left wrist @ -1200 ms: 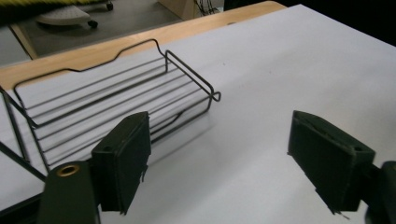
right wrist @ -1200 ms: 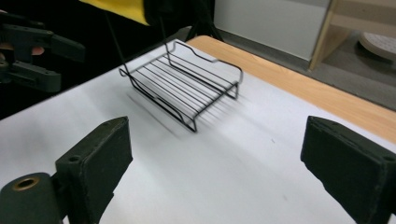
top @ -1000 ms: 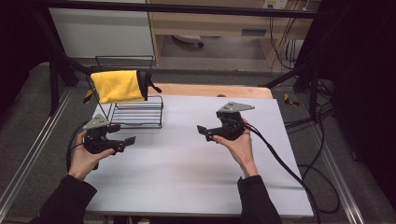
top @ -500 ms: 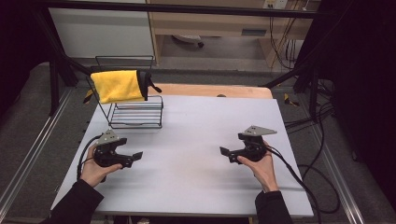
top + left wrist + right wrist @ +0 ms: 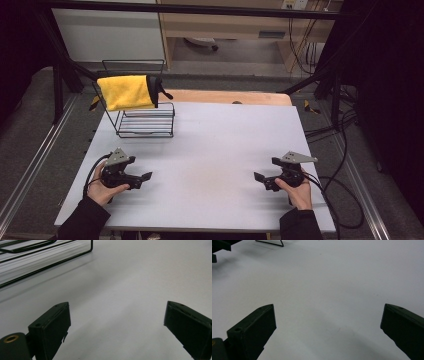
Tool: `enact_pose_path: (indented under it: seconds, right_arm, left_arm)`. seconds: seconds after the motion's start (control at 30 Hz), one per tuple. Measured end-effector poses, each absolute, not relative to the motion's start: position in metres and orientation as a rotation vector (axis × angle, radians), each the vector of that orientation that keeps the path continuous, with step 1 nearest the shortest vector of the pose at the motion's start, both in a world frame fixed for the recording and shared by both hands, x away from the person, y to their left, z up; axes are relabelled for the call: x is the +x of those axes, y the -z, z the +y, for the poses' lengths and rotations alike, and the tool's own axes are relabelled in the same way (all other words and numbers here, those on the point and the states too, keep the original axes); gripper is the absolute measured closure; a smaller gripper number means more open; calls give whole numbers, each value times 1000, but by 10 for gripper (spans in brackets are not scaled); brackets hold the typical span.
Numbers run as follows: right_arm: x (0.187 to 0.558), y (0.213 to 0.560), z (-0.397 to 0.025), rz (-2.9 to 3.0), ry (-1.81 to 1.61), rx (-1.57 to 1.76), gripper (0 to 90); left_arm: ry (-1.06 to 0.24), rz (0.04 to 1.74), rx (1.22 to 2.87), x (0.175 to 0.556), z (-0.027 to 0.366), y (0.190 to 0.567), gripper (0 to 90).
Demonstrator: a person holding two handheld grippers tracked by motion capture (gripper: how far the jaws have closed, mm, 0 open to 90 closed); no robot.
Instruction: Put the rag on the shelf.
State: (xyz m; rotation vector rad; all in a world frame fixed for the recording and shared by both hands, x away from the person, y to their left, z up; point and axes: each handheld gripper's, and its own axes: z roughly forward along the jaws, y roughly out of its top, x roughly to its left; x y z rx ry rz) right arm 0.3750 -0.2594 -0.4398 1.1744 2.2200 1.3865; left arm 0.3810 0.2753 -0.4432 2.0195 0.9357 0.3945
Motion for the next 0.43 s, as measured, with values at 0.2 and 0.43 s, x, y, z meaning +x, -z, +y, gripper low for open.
enact_pose_path:
  seconds: [0.2, 0.43]
  right_arm:
    - [371, 444, -267, 2210, -1376, 1199, 6]
    - [369, 449, -265, 2239, -1338, 1200, 6]
  left_arm:
    - [-398, 929, 2015, 380, 277, 444, 70]
    - [-396, 935, 2006, 379, 280, 444, 69]
